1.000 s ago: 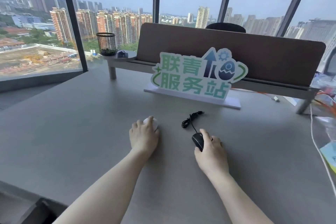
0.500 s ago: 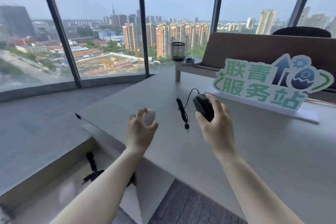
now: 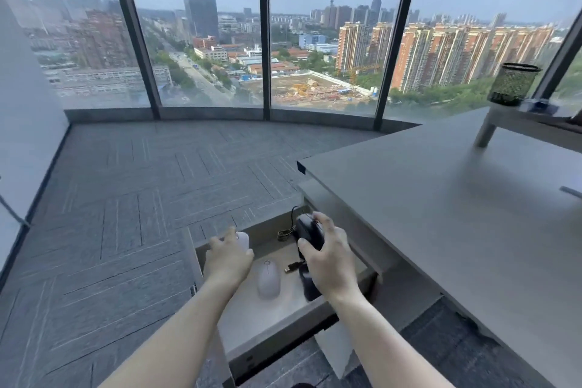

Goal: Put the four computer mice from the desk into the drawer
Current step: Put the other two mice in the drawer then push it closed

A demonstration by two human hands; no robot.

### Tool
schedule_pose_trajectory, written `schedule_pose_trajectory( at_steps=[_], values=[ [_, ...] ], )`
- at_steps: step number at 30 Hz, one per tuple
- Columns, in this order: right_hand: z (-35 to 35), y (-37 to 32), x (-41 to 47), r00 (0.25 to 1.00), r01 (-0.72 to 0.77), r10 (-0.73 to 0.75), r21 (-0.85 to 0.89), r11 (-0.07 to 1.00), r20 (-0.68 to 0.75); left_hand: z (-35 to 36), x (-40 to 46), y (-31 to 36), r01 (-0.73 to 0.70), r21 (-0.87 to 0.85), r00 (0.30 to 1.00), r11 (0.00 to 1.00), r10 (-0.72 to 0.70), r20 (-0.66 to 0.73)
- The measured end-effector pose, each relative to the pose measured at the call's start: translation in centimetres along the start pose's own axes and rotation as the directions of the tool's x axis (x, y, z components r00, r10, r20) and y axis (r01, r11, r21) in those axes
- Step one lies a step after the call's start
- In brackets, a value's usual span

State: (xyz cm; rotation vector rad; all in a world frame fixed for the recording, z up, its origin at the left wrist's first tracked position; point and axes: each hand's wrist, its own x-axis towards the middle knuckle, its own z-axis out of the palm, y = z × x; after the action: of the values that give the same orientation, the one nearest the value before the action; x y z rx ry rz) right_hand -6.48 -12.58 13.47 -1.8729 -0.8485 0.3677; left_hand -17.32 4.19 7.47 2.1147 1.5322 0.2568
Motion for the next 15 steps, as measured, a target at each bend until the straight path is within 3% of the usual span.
schedule_pose_trajectory(
  at_steps=[4,8,15],
  values=[
    [6.4,3.6,1.3,0.98,-0.149,0.166,-0.148,0.978,0.106,2.3,2.0,-1.8,0.061,0.072,0.991,0.996,-0.069,0.111],
    [9.8,6.8,2.4,0.914,-0.249,0.357,-0.43,0.868,0.191,4.9,3.7,-3.0,0.099,0.18,0.977,0.979,-0.13,0.17],
    [11.9,9.4,4.5,0.809,-0.179,0.527,-0.746,0.642,0.259,10.3,6.2,-6.0,0.094,0.4,0.93,0.911,-0.224,0.292]
  ],
)
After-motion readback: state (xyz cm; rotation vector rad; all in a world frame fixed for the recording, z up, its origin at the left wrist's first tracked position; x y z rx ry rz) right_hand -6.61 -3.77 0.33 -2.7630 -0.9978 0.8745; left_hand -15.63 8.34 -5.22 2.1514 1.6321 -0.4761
